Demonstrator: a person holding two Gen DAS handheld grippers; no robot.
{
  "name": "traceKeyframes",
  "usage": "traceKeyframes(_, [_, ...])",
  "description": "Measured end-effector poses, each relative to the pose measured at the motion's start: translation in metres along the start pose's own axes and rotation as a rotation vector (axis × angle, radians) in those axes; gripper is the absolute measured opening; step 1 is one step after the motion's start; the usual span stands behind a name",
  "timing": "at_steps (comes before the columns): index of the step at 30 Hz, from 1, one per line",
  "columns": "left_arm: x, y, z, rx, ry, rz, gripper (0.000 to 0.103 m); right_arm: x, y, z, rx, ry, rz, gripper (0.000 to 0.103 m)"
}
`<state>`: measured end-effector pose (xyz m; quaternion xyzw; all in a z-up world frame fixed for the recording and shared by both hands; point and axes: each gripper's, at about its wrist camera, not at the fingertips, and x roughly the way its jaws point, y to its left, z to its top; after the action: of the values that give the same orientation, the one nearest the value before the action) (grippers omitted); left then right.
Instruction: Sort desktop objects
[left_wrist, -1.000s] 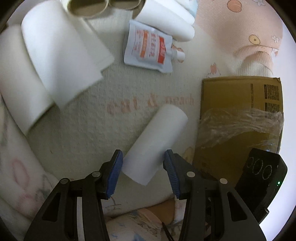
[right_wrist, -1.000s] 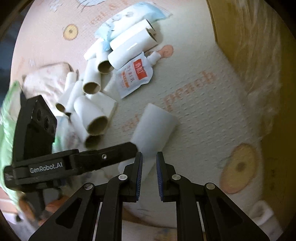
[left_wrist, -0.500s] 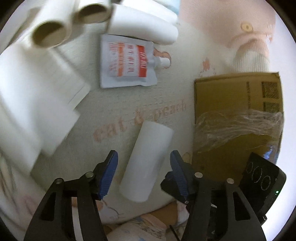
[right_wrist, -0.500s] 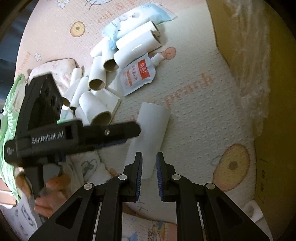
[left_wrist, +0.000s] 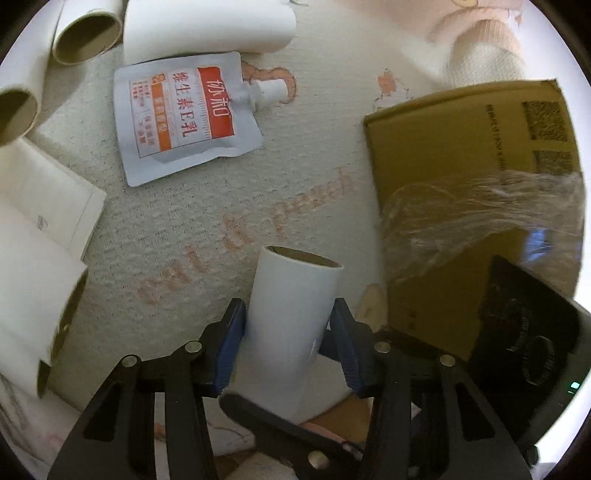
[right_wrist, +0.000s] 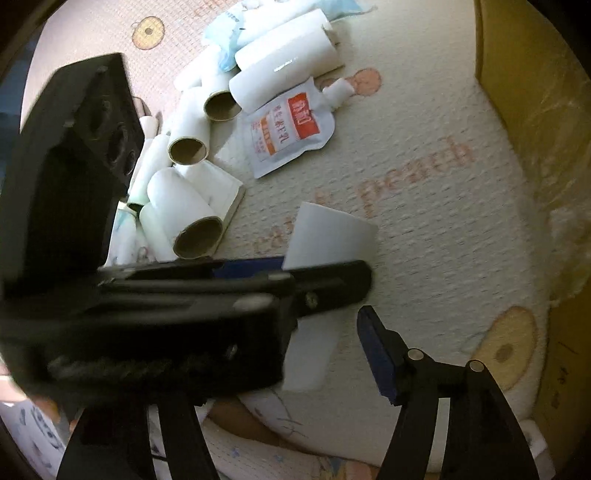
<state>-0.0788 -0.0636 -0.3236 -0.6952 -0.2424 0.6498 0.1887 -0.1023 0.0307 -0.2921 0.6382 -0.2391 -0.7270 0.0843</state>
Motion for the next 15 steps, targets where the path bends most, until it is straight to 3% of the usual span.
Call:
traceKeyframes(3, [-0.01,0.002,-0.003,0.002,-0.033,-0.007,0.051,0.0,0.003,0.0,-0.021,-0.034,-0.063,0.064])
traceKeyframes(8, [-0.028,-0.002,-0.011,-0.011,-0.082,-0.058,0.05,-0.009,0.012,0.0,-0.08,-0.081,-0.065,0.064])
traceKeyframes(12, [-0.05,-0.02,-0.02,0.056,-0.138,-0.019,0.05,-0.021,0.027,-0.003,-0.152,-0.129,-0.087,0.064])
traceKeyframes(15, [-0.069,-0.037,-0.026,0.105,-0.18,-0.006,0.049,-0.031,0.035,-0.007,-0.19,-0.181,-0.089,0.058])
